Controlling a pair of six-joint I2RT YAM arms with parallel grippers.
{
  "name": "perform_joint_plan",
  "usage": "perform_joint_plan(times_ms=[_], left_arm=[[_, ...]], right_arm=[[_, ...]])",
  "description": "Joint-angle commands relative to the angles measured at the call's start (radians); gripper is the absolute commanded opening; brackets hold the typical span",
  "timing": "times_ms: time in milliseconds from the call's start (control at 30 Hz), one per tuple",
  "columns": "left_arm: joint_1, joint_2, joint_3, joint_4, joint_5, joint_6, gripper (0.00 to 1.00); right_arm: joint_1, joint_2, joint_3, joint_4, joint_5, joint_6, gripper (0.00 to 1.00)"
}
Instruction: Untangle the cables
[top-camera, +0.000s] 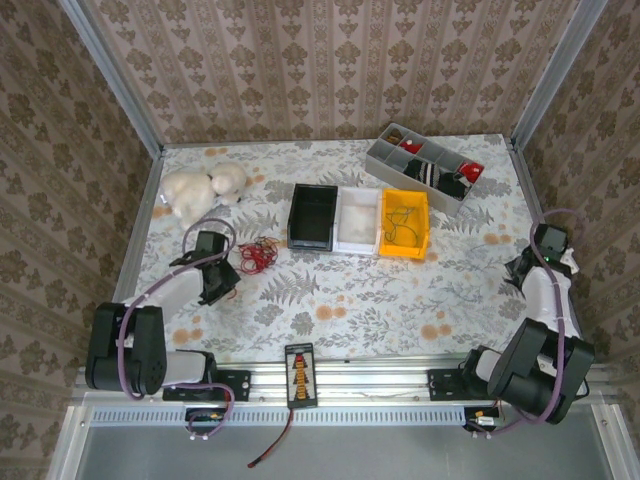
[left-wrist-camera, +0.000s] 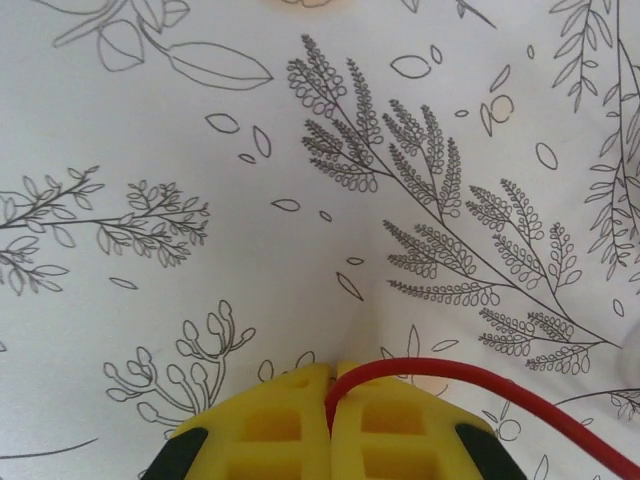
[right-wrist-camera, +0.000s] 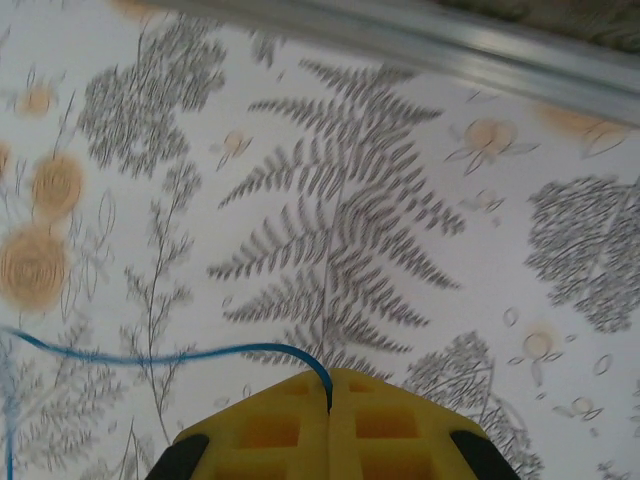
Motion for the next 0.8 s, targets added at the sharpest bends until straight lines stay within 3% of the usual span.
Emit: perform_joint_plan(times_ms=[0,267,433,533,767], left_arm=[[-0.018,-0.007,-0.003,-0.018,0.007,0.041,0.0],[-0.278,0.075,0.106,0.156,0.324,0.352,0.0],[-0.376,0.128,0.113,0.242,0.496,0.365,0.0],[-0.409,0.143,0.095,0.321,0.508,0.337,0.0],[-0.426,0.244,0.17,0.228,0.388,0.346,0.0]], right_arm=[[0.022,-0.01,0.028,-0.004,-0.091,-0.014,0.0],[0.332,-0.181,0.1,0.084,-0.024,-0.1,0.0],[0.462,-0.265,0.251,0.113,0.037,-0.176,0.0],[0.524,-0.283,0.34,0.179,0.018,-0.227,0.0],[0.606,-0.18,0.598,0.257,-0.07,-0.293,0.0]])
